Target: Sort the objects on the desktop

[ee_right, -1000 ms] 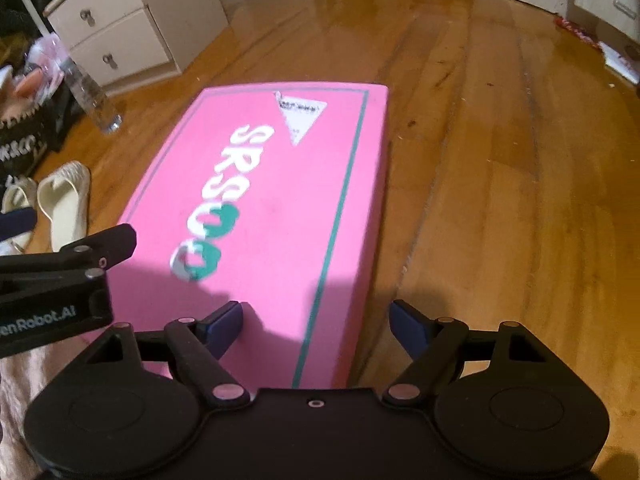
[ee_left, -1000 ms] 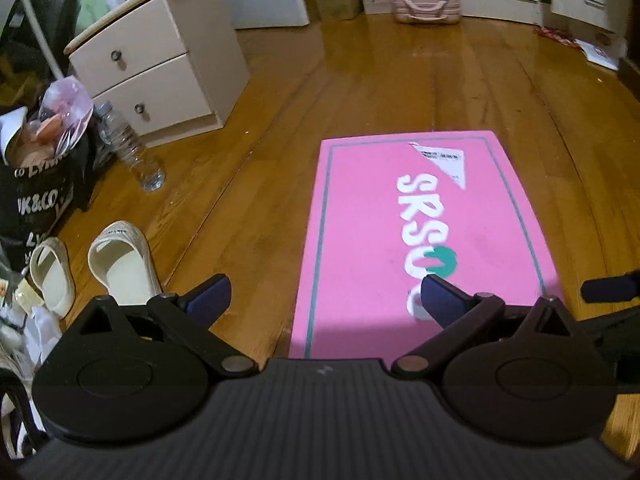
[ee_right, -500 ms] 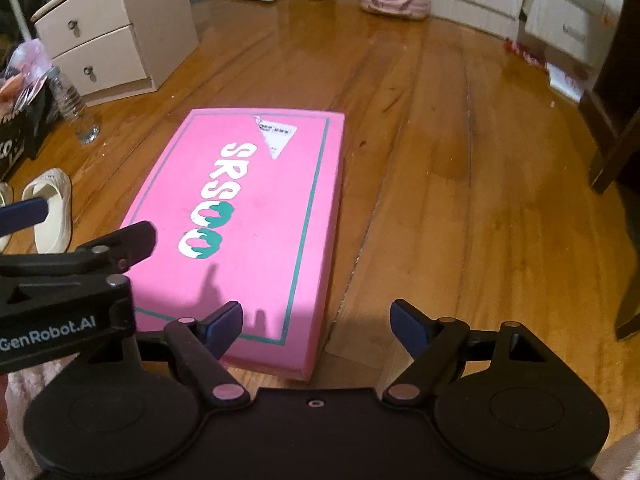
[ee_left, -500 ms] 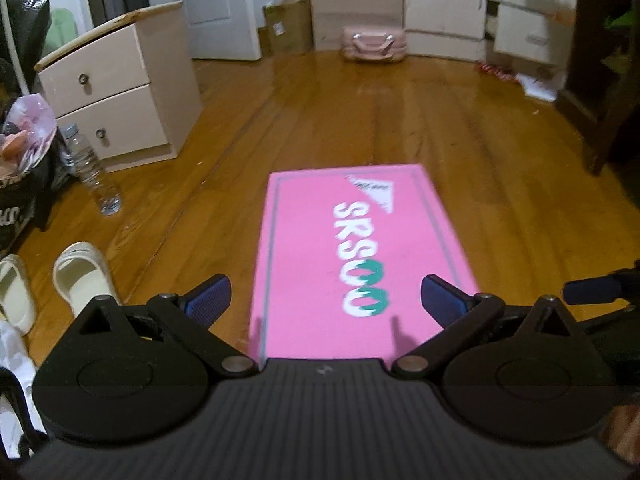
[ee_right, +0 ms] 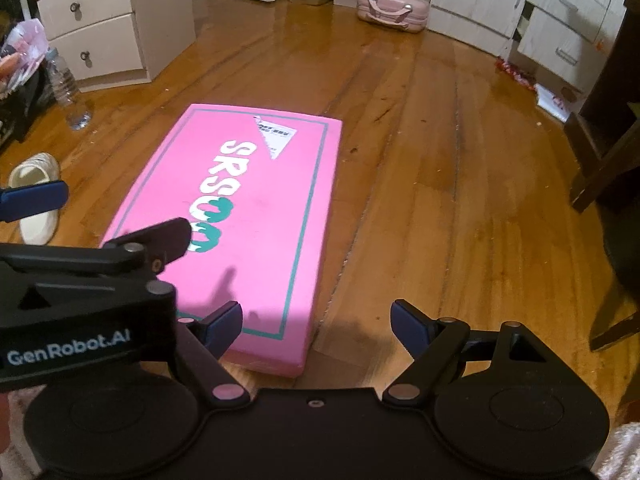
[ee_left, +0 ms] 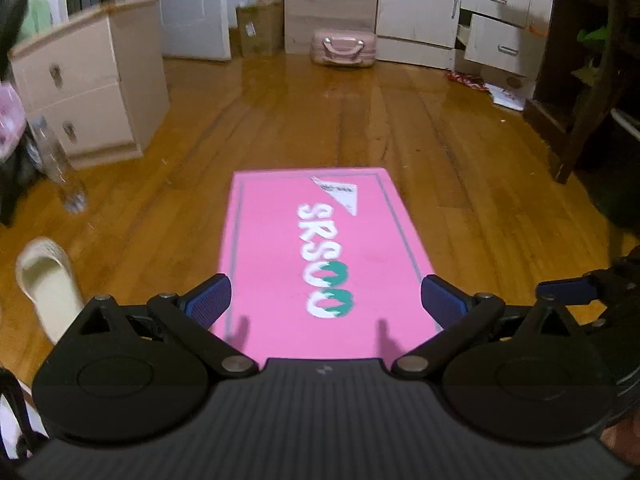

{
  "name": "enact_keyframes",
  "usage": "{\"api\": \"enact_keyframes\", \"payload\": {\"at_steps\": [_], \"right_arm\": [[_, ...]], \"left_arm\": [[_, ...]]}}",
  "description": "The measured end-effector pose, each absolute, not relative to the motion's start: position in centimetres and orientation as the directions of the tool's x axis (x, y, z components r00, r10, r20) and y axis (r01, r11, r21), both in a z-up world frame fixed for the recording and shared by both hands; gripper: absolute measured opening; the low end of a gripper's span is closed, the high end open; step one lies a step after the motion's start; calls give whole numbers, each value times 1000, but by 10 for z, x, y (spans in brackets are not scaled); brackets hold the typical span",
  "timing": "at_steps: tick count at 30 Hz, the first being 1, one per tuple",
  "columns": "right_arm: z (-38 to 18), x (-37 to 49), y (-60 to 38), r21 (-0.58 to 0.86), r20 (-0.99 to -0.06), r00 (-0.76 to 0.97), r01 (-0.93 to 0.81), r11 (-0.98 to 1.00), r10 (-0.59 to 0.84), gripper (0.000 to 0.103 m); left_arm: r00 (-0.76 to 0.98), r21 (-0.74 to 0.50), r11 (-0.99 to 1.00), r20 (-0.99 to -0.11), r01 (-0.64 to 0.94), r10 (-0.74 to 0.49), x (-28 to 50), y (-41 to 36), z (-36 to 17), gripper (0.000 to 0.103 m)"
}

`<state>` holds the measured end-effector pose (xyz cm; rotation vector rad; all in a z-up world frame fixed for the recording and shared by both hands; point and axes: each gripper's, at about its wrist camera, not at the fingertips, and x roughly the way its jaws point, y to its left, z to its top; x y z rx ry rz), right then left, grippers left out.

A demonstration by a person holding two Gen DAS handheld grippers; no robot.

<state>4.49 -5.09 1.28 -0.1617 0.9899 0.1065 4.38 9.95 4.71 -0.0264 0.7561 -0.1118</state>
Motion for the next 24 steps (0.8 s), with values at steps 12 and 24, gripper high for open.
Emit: {"api": "enact_keyframes", "payload": {"at_steps": [12,24], "right_arm": [[7,44,-45,-92,-843,538,-175,980,16,85],[3,46,-41,-107,-849,529,-174,979,2,85]], "left_arm": [[729,-45,997,-679,69,-81,46,90,39,103],[706,-25,999,-706,47,-51,48,90,35,103]]}}
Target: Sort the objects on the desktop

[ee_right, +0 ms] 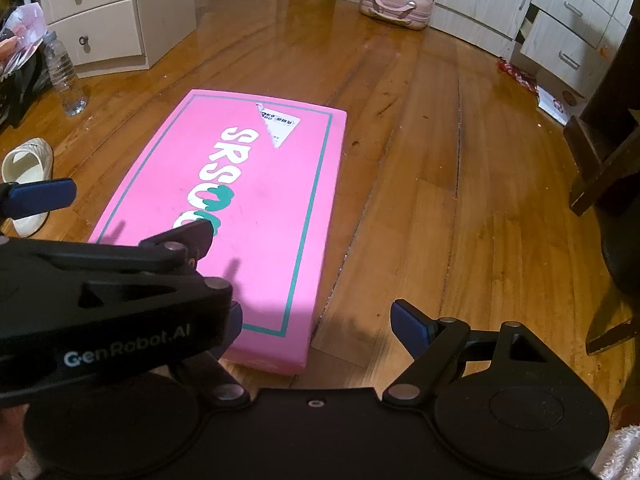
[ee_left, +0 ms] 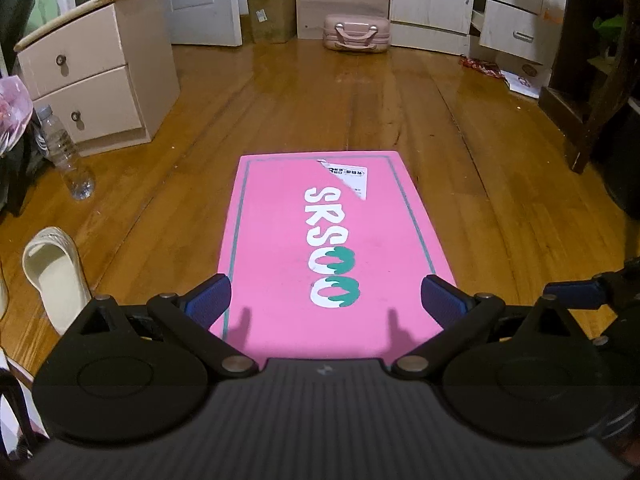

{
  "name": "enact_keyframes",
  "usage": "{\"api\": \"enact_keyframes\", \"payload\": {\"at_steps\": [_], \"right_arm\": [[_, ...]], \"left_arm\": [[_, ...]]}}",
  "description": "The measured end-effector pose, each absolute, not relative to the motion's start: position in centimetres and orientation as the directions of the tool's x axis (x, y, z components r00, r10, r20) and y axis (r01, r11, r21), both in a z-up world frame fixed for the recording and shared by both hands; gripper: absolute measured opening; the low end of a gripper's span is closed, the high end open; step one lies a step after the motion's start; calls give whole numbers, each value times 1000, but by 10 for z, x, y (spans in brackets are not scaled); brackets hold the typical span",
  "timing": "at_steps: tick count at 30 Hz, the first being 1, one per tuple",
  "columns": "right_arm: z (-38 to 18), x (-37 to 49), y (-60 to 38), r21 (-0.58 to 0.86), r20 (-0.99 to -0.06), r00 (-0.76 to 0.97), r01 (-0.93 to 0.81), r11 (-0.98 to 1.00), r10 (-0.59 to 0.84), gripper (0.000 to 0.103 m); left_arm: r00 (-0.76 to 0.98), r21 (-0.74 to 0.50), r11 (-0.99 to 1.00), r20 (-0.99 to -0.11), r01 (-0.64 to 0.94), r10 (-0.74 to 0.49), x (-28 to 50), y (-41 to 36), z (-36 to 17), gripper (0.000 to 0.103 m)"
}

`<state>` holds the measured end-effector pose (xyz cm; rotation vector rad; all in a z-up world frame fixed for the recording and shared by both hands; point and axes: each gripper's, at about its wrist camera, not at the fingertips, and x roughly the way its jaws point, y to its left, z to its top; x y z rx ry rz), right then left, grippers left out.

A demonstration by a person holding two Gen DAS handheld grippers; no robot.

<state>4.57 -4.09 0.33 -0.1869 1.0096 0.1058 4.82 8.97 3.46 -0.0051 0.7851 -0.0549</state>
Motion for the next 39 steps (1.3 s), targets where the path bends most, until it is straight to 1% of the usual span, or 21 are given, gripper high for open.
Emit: {"api": "enact_keyframes", "payload": {"at_steps": [3,10,15,39], "right_arm": [[3,46,-39,-99,-850,527,-177,979,9,85],[1,45,-35,-105,-851,524,-190,976,11,85],[-2,46,-33,-115,-854,520,-193,975,2,85],[-7,44,-33,-115,-861,508,-203,972,4,85]], "left_arm": [[705,-56,997,-705,52,-77,47,93,34,103],[707,-71,996,-701,62,-94,47,92,33,103],[698,-108,990,-703,87,-139,50,92,28,103],[688,-110,991,-714,70,-128,51,93,27,103]]}}
